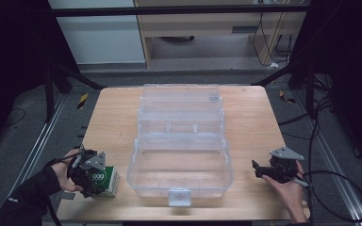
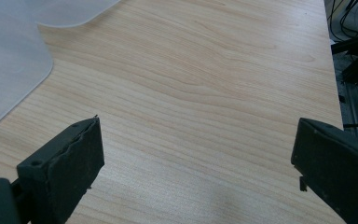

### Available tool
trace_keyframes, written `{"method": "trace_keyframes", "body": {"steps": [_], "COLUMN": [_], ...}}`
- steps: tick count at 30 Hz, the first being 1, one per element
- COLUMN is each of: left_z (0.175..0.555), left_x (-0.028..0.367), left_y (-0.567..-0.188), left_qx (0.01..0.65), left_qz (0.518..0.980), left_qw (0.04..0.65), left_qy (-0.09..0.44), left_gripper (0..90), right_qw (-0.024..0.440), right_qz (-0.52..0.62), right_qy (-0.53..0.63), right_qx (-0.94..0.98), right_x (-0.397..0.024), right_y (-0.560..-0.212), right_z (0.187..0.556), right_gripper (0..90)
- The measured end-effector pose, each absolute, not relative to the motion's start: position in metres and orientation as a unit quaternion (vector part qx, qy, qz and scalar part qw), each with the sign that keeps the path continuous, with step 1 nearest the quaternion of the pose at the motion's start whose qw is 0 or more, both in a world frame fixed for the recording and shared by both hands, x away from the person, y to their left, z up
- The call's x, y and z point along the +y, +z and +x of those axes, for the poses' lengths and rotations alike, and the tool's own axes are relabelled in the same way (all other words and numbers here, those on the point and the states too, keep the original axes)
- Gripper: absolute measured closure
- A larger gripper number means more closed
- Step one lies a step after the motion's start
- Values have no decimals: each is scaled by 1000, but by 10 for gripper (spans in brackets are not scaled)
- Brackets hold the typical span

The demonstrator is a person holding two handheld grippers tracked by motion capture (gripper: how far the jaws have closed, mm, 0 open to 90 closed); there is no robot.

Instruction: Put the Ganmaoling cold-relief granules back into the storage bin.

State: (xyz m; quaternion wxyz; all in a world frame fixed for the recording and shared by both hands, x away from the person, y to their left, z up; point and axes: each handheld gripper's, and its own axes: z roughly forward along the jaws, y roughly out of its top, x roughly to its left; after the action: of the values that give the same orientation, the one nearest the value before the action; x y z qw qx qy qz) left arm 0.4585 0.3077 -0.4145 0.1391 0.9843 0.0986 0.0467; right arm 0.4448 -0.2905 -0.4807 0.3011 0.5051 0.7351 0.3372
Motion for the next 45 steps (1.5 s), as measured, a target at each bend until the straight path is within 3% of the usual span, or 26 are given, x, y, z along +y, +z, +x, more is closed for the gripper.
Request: {"method": "trace_keyframes", "body": {"steps": [18,33,45], "left_z": [465,463,455], "left_x": [305,309,304], "left_y": [-434,-429,-394], "left_qx": [90,101,103], "left_qz": [989,987,981], "left_qw": [115,126,163], "left_qy": [29,24,36], "left_gripper": [46,146,148], "right_qw": [294,288,288], "right_qz": [505,506,505], "right_qy": [330,331,333], "right_qx": [741,742,742], "right_x": [-290,-290,-290], "right_y": [-483,-483,-483], "right_z": [446,446,446], "right_gripper": [27,28,30]}}
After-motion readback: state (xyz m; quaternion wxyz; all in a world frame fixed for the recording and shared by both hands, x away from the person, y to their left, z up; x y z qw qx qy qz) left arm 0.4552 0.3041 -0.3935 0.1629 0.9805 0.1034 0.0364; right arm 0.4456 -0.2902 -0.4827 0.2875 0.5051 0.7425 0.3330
